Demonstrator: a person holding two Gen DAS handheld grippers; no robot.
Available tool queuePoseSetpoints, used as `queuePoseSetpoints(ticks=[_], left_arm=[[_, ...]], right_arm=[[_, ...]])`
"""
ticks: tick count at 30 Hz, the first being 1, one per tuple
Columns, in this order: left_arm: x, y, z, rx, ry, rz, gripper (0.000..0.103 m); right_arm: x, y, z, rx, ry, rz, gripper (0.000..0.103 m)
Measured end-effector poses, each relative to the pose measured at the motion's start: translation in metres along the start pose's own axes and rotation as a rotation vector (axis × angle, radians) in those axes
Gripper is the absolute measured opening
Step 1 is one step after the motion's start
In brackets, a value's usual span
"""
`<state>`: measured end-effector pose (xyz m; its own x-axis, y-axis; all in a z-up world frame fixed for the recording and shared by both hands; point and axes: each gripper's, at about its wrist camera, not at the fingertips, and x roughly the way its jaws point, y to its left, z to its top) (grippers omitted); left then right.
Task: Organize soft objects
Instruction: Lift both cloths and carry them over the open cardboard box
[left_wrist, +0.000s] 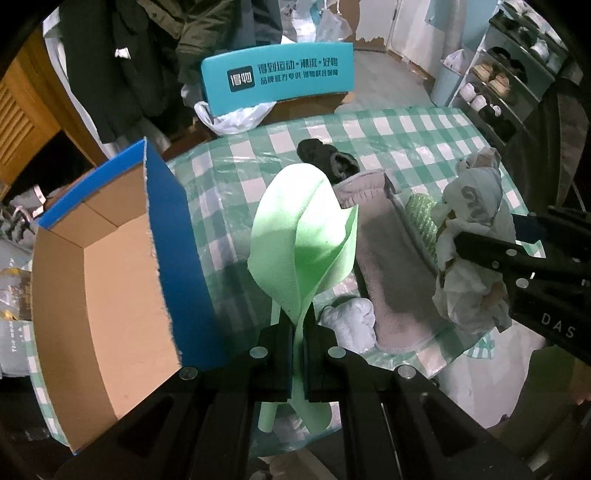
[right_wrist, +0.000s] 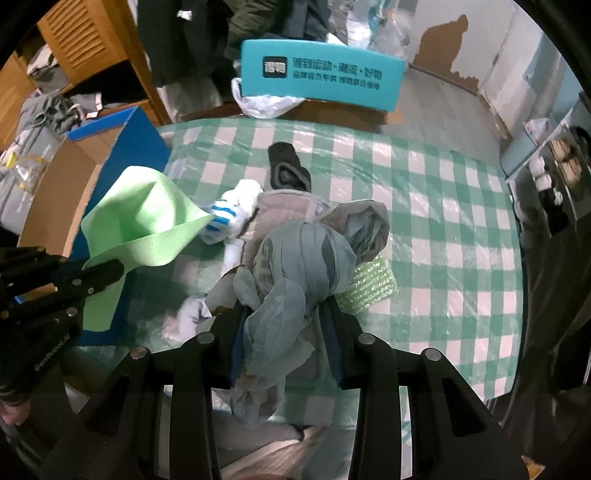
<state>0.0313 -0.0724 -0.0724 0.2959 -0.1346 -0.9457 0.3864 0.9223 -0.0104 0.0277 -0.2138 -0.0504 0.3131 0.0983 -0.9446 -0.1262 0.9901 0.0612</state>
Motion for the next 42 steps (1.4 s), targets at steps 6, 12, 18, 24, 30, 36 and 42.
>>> queuePoseSetpoints(ticks=[6, 12, 18, 24, 30, 36, 42], left_arm=[[-0.013, 0.003, -0.003, 0.005, -0.024, 0.007, 0.004], [-0.027, 0.007, -0.006, 0.005, -0.052, 0.017, 0.004], [-0.038, 0.013, -0.010, 0.003, -0.076, 0.038, 0.004], [-0.048, 0.025, -0.016, -0.015, -0.093, 0.041, 0.004], [-0.057, 0.035, -0.021, -0.032, -0.111, 0.049, 0.004], [-0.063, 0.045, -0.024, -0.051, -0.124, 0.054, 0.004], [-0.068, 0.059, -0.029, -0.076, -0.136, 0.065, 0.004]], right_arm=[[-0.010, 0.010, 0.003, -0.034, -0.022, 0.003, 0.035], [-0.019, 0.019, 0.006, -0.056, -0.045, 0.018, 0.035], [-0.027, 0.031, 0.009, -0.082, -0.060, 0.032, 0.035], [-0.033, 0.044, 0.012, -0.108, -0.075, 0.049, 0.035], [-0.038, 0.062, 0.017, -0.136, -0.087, 0.070, 0.035], [-0.041, 0.083, 0.023, -0.170, -0.097, 0.086, 0.035], [-0.043, 0.105, 0.030, -0.205, -0.104, 0.097, 0.035]])
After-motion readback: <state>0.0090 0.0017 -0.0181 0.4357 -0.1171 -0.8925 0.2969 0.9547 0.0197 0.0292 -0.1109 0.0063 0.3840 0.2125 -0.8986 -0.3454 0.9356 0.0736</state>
